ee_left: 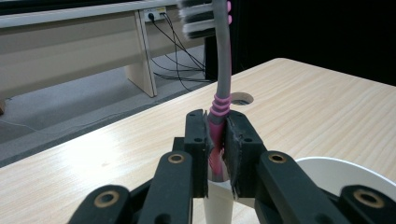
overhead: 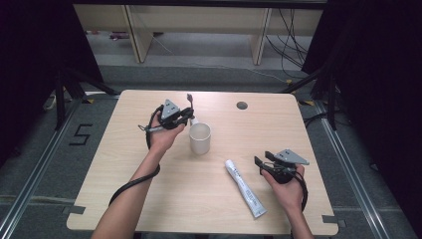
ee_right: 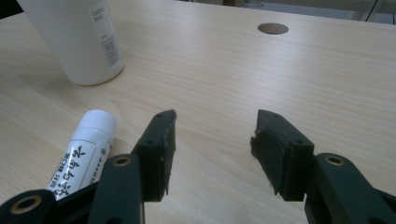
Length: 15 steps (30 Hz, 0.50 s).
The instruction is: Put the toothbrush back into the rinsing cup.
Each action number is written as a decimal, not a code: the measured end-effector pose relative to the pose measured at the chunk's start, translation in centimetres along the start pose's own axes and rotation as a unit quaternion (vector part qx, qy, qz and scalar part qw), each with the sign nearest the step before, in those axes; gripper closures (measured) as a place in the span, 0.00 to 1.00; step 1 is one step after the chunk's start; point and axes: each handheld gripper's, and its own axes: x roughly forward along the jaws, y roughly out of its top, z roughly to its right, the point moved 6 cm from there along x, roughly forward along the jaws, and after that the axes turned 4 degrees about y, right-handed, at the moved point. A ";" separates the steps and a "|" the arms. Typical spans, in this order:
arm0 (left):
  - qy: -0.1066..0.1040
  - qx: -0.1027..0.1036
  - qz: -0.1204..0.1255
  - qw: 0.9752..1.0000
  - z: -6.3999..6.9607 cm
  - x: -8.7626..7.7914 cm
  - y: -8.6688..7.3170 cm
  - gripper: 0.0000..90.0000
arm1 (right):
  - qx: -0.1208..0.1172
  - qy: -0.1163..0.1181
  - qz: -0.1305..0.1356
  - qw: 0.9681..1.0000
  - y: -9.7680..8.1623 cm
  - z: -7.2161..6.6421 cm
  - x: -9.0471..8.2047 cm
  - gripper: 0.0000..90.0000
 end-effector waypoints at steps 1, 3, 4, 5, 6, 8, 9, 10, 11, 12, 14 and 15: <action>0.000 -0.002 -0.001 1.000 0.0 0.0 0.0 0.88 | 0.000 0.000 0.000 1.000 0.0 0.0 0.0 0.54; -0.001 -0.001 -0.003 1.000 0.0 0.0 -0.1 0.88 | 0.003 0.000 0.002 1.000 0.0 0.0 0.0 0.54; -0.001 -0.001 -0.005 1.000 0.1 0.0 -0.1 0.88 | 0.003 0.000 0.002 1.000 0.0 0.0 0.0 0.54; -0.002 -0.001 -0.006 1.000 0.1 0.0 -0.1 0.88 | 0.001 -0.001 0.003 1.000 0.0 0.0 0.0 0.54; -0.002 -0.001 -0.006 1.000 0.1 0.0 -0.1 0.88 | -0.022 -0.005 0.009 1.000 0.2 0.4 0.0 0.54; -0.003 -0.001 -0.008 1.000 0.1 0.1 -0.2 0.88 | -0.023 -0.005 0.010 1.000 0.2 0.4 0.0 0.54; -0.005 -0.002 -0.011 1.000 0.1 0.2 -0.3 0.88 | -0.021 -0.005 0.009 1.000 0.2 0.4 0.0 0.54; -0.006 -0.002 -0.013 1.000 0.2 0.2 -0.3 0.88 | -0.021 -0.005 0.009 1.000 0.2 0.4 0.0 0.54; -0.006 -0.002 -0.013 1.000 0.2 0.2 -0.3 0.88 | -0.021 -0.005 0.009 1.000 0.2 0.4 0.0 0.54; -0.007 -0.003 -0.014 1.000 0.2 0.2 -0.4 0.88 | -0.021 -0.005 0.009 1.000 0.2 0.4 0.0 0.54; -0.007 -0.002 -0.017 1.000 0.2 0.2 -0.4 0.88 | -0.019 -0.005 0.008 1.000 0.2 0.3 0.0 0.54; -0.008 -0.003 -0.018 1.000 0.2 0.2 -0.5 0.88 | 0.000 0.000 -0.001 1.000 0.0 0.0 0.0 0.54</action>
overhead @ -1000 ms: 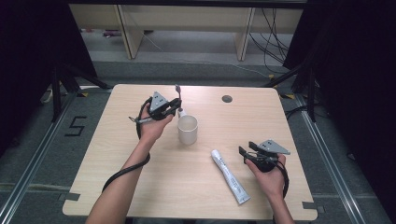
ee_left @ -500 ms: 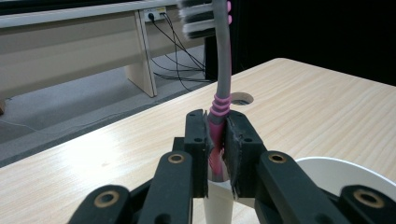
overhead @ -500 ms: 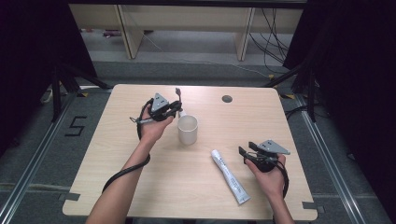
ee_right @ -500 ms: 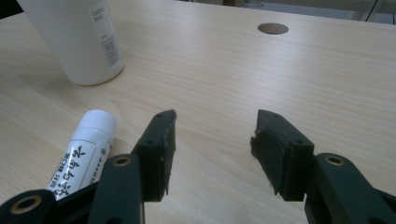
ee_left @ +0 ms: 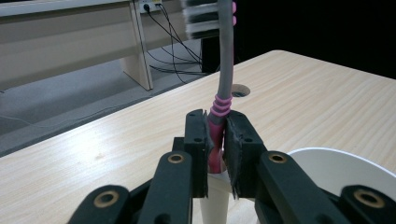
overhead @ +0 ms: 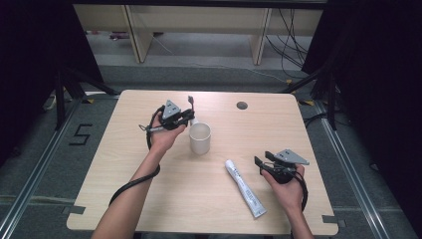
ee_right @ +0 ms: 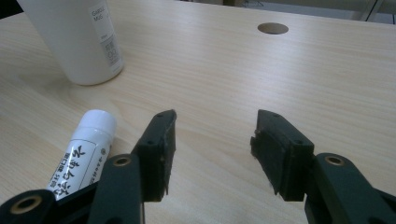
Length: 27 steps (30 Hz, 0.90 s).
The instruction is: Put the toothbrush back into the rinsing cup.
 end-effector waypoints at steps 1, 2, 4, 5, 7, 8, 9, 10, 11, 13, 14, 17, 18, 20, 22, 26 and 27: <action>0.000 0.000 0.000 1.000 0.0 0.0 0.0 0.88 | 0.000 0.000 0.000 1.000 0.0 0.0 0.0 0.54; -0.001 -0.001 -0.001 1.000 0.0 0.0 0.0 0.88 | -0.021 -0.003 0.006 1.000 0.1 0.3 0.0 0.54; -0.002 -0.002 -0.001 1.000 0.0 0.0 -0.1 0.88 | -0.022 -0.003 0.006 1.000 0.1 0.3 0.0 0.54; -0.003 -0.005 -0.003 1.000 0.1 0.0 -0.1 0.88 | -0.001 0.000 0.000 1.000 0.0 0.0 0.0 0.54; -0.003 -0.005 -0.005 1.000 0.0 0.0 -0.2 0.88 | -0.019 -0.003 0.006 1.000 0.2 0.3 0.0 0.54; -0.003 -0.005 -0.005 1.000 0.0 0.0 -0.2 0.88 | -0.019 -0.003 0.006 1.000 0.2 0.3 0.0 0.54; -0.004 -0.006 -0.005 1.000 0.0 0.1 -0.2 0.88 | -0.005 -0.001 0.003 1.000 0.1 0.1 0.0 0.54; -0.004 -0.005 -0.006 1.000 0.0 0.1 -0.2 0.88 | 0.003 0.001 -0.001 1.000 0.0 0.0 -0.1 0.54; -0.004 -0.006 -0.008 1.000 0.0 0.1 -0.2 0.88 | 0.004 0.001 -0.001 1.000 0.0 -0.1 -0.1 0.54; -0.006 -0.009 -0.010 1.000 0.0 0.1 -0.3 0.88 | -0.019 -0.003 0.006 1.000 0.1 0.3 0.0 0.54; -0.006 -0.009 -0.010 1.000 0.0 0.1 -0.3 0.88 | -0.019 -0.003 0.006 1.000 0.1 0.3 0.0 0.54; -0.007 -0.012 -0.019 1.000 0.0 0.1 -0.4 0.88 | -0.018 -0.005 0.008 1.000 0.2 0.4 0.0 0.54; -0.008 -0.014 -0.021 1.000 0.0 0.1 -0.4 0.88 | -0.018 -0.003 0.005 1.000 0.1 0.3 0.0 0.54; -0.008 -0.018 -0.021 1.000 0.0 0.1 -0.4 0.87 | -0.021 -0.003 0.007 1.000 0.1 0.3 0.1 0.54; -0.008 -0.018 -0.022 1.000 0.0 0.1 -0.3 0.87 | -0.019 0.000 0.007 1.000 0.1 0.2 0.1 0.54; -0.007 -0.024 -0.024 0.999 0.1 0.1 -0.3 0.83 | -0.014 0.003 0.007 1.000 0.1 0.1 0.1 0.54; -0.005 -0.026 -0.023 0.999 0.0 0.0 -0.2 0.81 | -0.016 0.003 0.010 1.000 0.1 0.1 0.2 0.54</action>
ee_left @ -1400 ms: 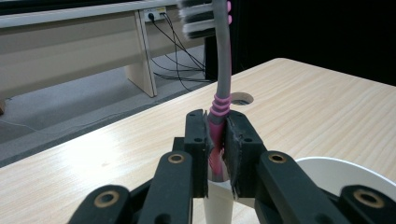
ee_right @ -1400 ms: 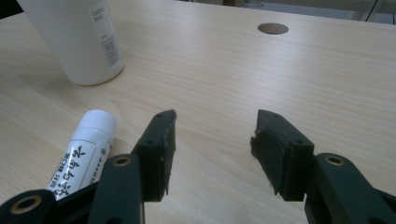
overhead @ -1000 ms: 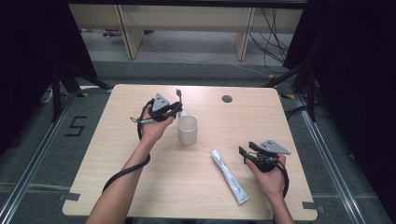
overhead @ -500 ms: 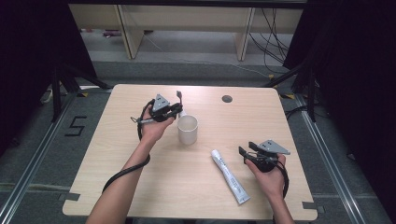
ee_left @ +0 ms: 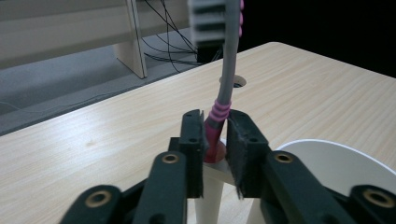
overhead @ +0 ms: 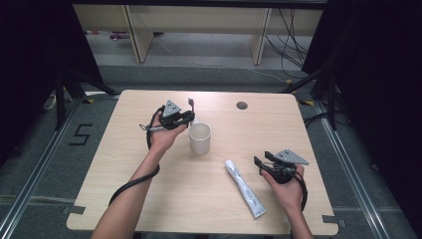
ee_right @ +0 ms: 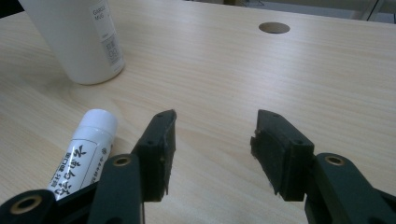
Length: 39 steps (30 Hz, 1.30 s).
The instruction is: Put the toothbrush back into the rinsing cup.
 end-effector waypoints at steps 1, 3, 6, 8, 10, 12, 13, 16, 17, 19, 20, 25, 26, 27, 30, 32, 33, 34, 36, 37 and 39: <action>-0.001 -0.002 0.001 1.000 0.0 -0.1 0.1 0.79 | -0.001 0.000 0.002 1.000 0.0 0.0 0.0 0.54; 0.000 -0.002 0.002 1.000 0.1 -0.2 0.2 0.74 | -0.001 0.000 0.001 1.000 0.0 0.0 0.0 0.54; 0.005 -0.008 0.001 1.000 0.1 -0.4 0.4 0.70 | 0.022 0.004 -0.004 1.000 -0.1 -0.4 0.0 0.54; 0.008 -0.012 0.001 1.000 0.0 -0.5 0.4 0.62 | 0.018 0.003 -0.002 1.000 0.0 -0.4 0.0 0.54; 0.013 -0.016 0.002 1.000 -0.2 -0.7 0.4 0.56 | 0.013 0.002 -0.002 1.000 0.0 -0.3 0.0 0.54; 0.012 -0.025 0.003 1.000 -0.2 -1.0 0.5 0.54 | -0.001 0.000 -0.005 1.000 0.1 -0.1 -0.1 0.54; 0.010 -0.029 0.002 1.000 -0.2 -1.2 0.5 0.52 | -0.001 0.001 -0.005 1.000 0.1 -0.2 -0.1 0.54; 0.010 -0.030 -0.006 0.999 -0.3 -2.0 0.2 0.45 | -0.005 0.002 -0.002 1.000 0.4 -0.4 -0.1 0.55; 0.010 -0.030 -0.006 0.999 -0.3 -2.0 0.2 0.44 | -0.005 0.002 -0.002 1.000 0.4 -0.4 -0.1 0.55; 0.017 -0.034 -0.007 0.999 -0.5 -2.8 0.0 0.41 | 0.011 0.008 -0.006 1.000 0.4 -0.8 0.0 0.54; 0.017 -0.034 -0.007 0.999 -0.5 -2.8 0.0 0.40 | -0.007 0.003 -0.009 1.000 0.5 -0.5 -0.1 0.55; 0.013 -0.027 -0.011 0.999 -0.6 -4.9 -1.0 0.38 | 0.009 0.009 -0.028 1.000 0.7 -1.0 -0.3 0.55; 0.014 -0.027 -0.011 0.999 -0.7 -5.3 -1.3 0.38 | -0.012 0.009 -0.022 1.000 0.9 -0.7 -0.3 0.55; 0.014 -0.027 -0.011 0.999 -0.7 -5.3 -1.3 0.38 | -0.012 0.009 -0.022 1.000 0.9 -0.7 -0.3 0.55; 0.013 -0.023 -0.007 1.000 -0.7 -6.6 -1.9 0.38 | -0.019 0.015 -0.031 0.999 0.9 -0.9 -0.3 0.55; 0.010 -0.021 -0.008 1.000 -0.6 -7.5 -2.4 0.37 | -0.017 0.016 -0.048 0.999 0.8 -1.1 -0.4 0.55; 0.010 -0.021 -0.008 1.000 -0.6 -7.8 -2.6 0.37 | -0.017 0.019 -0.056 0.998 0.8 -1.2 -0.4 0.55; 0.007 -0.019 -0.002 1.000 -0.5 -8.2 -2.8 0.37 | -0.019 0.018 -0.073 0.997 0.7 -1.3 -0.4 0.55; 0.008 -0.018 0.003 1.000 -0.3 -8.8 -3.0 0.37 | -0.021 0.022 -0.086 0.996 0.7 -1.3 -0.4 0.55; 0.007 -0.016 0.004 1.000 -0.3 -9.1 -3.2 0.37 | -0.015 0.028 -0.100 0.994 0.6 -1.5 -0.4 0.55; 0.002 -0.015 0.007 1.000 -0.1 -9.8 -3.9 0.37 | -0.005 0.025 -0.137 0.990 0.4 -1.7 -0.5 0.55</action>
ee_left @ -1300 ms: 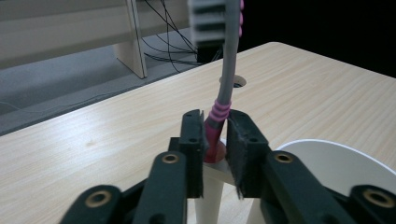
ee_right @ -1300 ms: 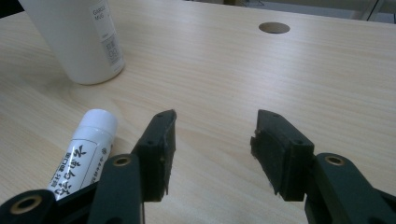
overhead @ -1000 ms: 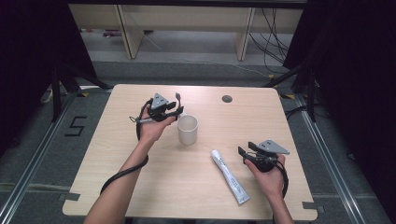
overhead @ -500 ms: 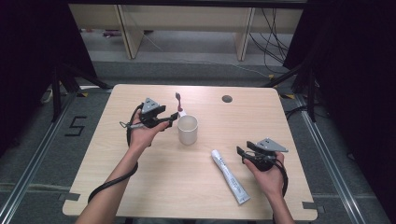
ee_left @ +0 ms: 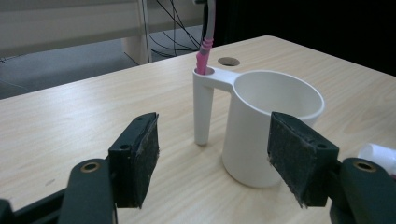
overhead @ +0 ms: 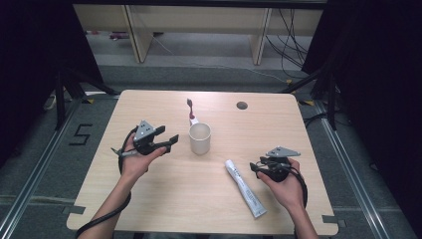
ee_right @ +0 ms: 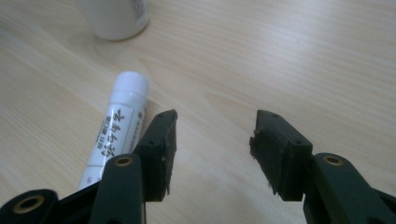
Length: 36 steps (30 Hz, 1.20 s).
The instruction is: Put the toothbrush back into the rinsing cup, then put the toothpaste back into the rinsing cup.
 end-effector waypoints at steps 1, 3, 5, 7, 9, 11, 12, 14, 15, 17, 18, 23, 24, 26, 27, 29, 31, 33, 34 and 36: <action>0.000 0.000 0.000 1.000 0.0 0.0 0.0 0.37 | 0.000 0.000 0.000 1.000 0.0 0.0 0.0 0.55; 0.003 0.004 -0.003 1.000 0.1 -0.5 -0.5 0.37 | 0.014 0.004 -0.034 0.999 -0.2 -0.4 -0.2 0.56; 0.001 0.010 -0.007 1.000 0.4 -1.2 -1.4 0.37 | 0.001 0.006 -0.053 0.999 -0.2 -0.4 -0.4 0.56; -0.002 0.011 -0.010 1.000 0.5 -1.4 -1.8 0.37 | 0.006 0.013 -0.075 0.997 -0.2 -0.8 -0.4 0.58; -0.002 0.010 -0.016 1.000 0.7 -1.7 -2.5 0.37 | 0.020 0.022 -0.111 0.993 -0.3 -1.2 -0.7 0.58; 0.000 0.015 -0.024 1.000 0.9 -2.1 -3.2 0.37 | 0.015 0.024 -0.117 0.993 -0.2 -1.3 -0.6 0.58; 0.001 0.015 -0.024 1.000 1.0 -2.3 -3.5 0.37 | 0.022 0.027 -0.134 0.990 0.1 -1.5 -1.0 0.58; 0.003 0.015 -0.026 1.000 1.0 -2.8 -4.3 0.37 | 0.037 0.026 -0.154 0.987 0.2 -1.8 -1.2 0.58; 0.003 0.013 -0.025 1.000 1.0 -2.9 -4.4 0.37 | 0.048 0.029 -0.160 0.986 0.3 -2.2 -1.2 0.58; 0.004 0.012 -0.025 1.000 0.9 -2.9 -4.6 0.37 | 0.020 0.032 -0.153 0.988 0.4 -1.9 -1.1 0.58; 0.004 0.011 -0.024 1.000 0.8 -3.0 -4.8 0.37 | 0.028 0.032 -0.162 0.986 0.5 -2.2 -1.1 0.57; 0.004 0.002 -0.020 1.000 0.6 -3.0 -4.9 0.37 | 0.034 0.033 -0.169 0.985 0.5 -2.4 -1.1 0.57; 0.004 0.002 -0.020 1.000 0.6 -3.0 -4.9 0.36 | 0.031 0.034 -0.168 0.985 0.5 -2.4 -1.0 0.58; 0.008 0.002 -0.022 1.000 0.6 -3.2 -4.9 0.36 | 0.042 0.034 -0.176 0.983 0.3 -2.4 -1.0 0.58; 0.009 0.004 -0.022 1.000 0.6 -3.3 -4.9 0.36 | 0.053 0.033 -0.188 0.980 0.2 -2.6 -0.9 0.58; 0.008 0.002 -0.022 1.000 0.6 -3.3 -4.9 0.36 | 0.049 0.025 -0.197 0.979 0.1 -2.5 -0.7 0.58; 0.011 0.002 -0.022 1.000 0.6 -3.4 -5.0 0.36 | 0.049 0.027 -0.196 0.979 0.2 -2.6 -0.7 0.58; 0.011 0.005 -0.022 1.000 0.5 -3.5 -5.0 0.36 | 0.046 0.031 -0.208 0.977 0.3 -2.8 -0.6 0.58; 0.011 0.005 -0.022 1.000 0.5 -3.5 -5.0 0.36 | 0.046 0.031 -0.208 0.977 0.3 -2.8 -0.6 0.58; 0.010 0.003 -0.022 1.000 0.6 -3.5 -5.0 0.36 | 0.046 0.035 -0.215 0.975 0.5 -3.0 -0.5 0.58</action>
